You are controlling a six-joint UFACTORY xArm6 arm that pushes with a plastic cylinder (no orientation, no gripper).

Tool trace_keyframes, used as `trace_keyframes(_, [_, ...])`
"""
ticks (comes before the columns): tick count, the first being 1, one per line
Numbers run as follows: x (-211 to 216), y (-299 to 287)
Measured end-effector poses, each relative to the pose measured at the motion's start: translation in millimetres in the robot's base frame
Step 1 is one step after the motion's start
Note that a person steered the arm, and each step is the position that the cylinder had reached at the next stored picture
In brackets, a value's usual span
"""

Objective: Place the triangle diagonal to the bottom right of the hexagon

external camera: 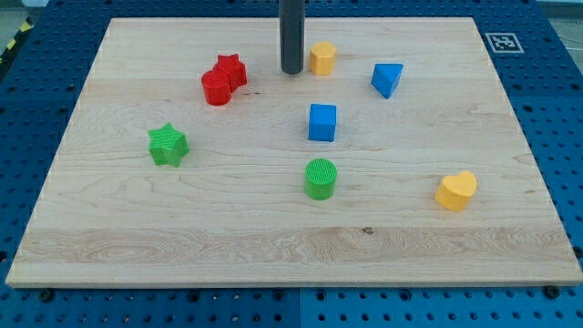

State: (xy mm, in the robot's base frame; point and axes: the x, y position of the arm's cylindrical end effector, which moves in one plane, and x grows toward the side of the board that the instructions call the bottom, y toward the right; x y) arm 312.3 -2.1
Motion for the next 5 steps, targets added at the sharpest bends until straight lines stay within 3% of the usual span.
trace_keyframes(5, [45.5, 10.5])
